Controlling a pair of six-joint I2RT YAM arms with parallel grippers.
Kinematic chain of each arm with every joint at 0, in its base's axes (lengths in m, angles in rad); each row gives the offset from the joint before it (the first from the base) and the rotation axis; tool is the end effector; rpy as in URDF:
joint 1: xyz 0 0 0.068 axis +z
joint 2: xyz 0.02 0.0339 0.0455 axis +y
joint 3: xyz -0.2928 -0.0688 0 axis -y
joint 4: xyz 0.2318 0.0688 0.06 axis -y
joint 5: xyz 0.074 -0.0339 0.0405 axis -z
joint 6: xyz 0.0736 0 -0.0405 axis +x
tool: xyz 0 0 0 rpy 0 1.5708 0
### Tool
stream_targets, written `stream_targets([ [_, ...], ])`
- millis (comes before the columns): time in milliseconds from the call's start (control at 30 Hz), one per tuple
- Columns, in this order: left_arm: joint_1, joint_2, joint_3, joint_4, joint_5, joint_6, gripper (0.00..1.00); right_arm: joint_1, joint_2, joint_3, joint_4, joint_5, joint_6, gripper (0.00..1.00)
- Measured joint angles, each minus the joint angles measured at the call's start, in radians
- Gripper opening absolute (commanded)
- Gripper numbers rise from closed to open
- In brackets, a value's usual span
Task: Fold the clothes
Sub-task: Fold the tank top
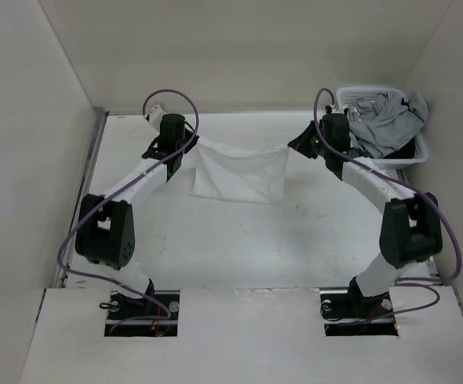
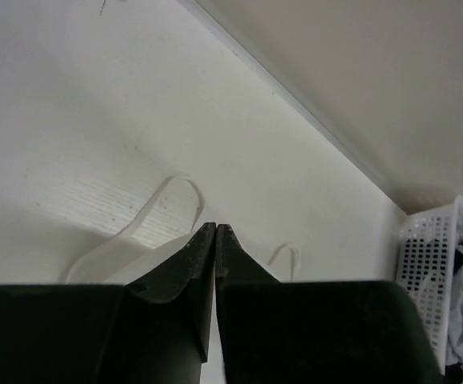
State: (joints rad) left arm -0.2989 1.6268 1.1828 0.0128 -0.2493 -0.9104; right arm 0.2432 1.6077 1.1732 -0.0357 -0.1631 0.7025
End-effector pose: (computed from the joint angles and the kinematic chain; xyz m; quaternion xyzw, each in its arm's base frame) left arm 0.3910 -0.1015 0.2997 -0.3154 0.7765 -0.2182 0.4999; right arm 0.3825 0.1072 0.2965 0.1519 0.8369 0.2992 0.4324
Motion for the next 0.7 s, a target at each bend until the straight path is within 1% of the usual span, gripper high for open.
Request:
stream_targets([
  [33, 0.007, 0.040, 0.026, 0.004, 0.000, 0.004, 0.05, -0.014, 0.043, 0.031, 0.003, -0.009, -0.001, 0.00],
  [67, 0.016, 0.083, 0.055, 0.006, 0.001, 0.007, 0.08, -0.027, 0.093, 0.068, 0.003, -0.020, 0.000, 0.01],
  [100, 0.024, 0.125, 0.081, 0.007, 0.003, 0.011, 0.14, -0.036, 0.139, 0.103, 0.005, -0.027, 0.001, 0.05],
  [167, 0.039, 0.198, 0.124, 0.007, 0.007, 0.018, 0.23, -0.051, 0.237, 0.179, 0.011, -0.040, 0.006, 0.17],
  [233, 0.051, 0.244, 0.140, 0.008, 0.011, 0.024, 0.25, -0.056, 0.323, 0.245, 0.018, -0.048, 0.010, 0.27],
  [300, 0.057, 0.245, 0.118, 0.010, 0.010, 0.027, 0.23, -0.055, 0.363, 0.253, 0.024, -0.050, 0.012, 0.31],
  [367, 0.058, 0.197, 0.039, 0.042, 0.003, 0.029, 0.22, -0.053, 0.359, 0.216, 0.026, -0.040, 0.012, 0.33],
  [400, 0.055, 0.161, -0.016, 0.057, 0.000, 0.027, 0.21, -0.052, 0.344, 0.183, 0.033, -0.031, 0.011, 0.31],
  [433, 0.050, 0.115, -0.086, 0.076, -0.002, 0.023, 0.21, -0.052, 0.325, 0.147, 0.043, -0.021, 0.010, 0.24],
  [500, 0.035, 0.020, -0.234, 0.115, 0.000, 0.012, 0.21, -0.045, 0.261, 0.050, 0.060, -0.001, 0.009, 0.07],
  [533, 0.029, -0.013, -0.290, 0.127, 0.005, 0.007, 0.22, -0.043, 0.217, -0.008, 0.072, 0.008, 0.011, 0.02],
  [567, 0.023, -0.041, -0.346, 0.143, 0.019, 0.002, 0.23, -0.037, 0.174, -0.060, 0.085, 0.018, 0.015, 0.00],
  [633, 0.016, -0.067, -0.437, 0.175, 0.060, -0.007, 0.28, -0.014, 0.082, -0.170, 0.124, 0.031, 0.022, 0.00],
  [700, 0.017, -0.067, -0.496, 0.200, 0.098, -0.011, 0.33, 0.020, 0.006, -0.259, 0.164, 0.035, 0.028, 0.00],
])
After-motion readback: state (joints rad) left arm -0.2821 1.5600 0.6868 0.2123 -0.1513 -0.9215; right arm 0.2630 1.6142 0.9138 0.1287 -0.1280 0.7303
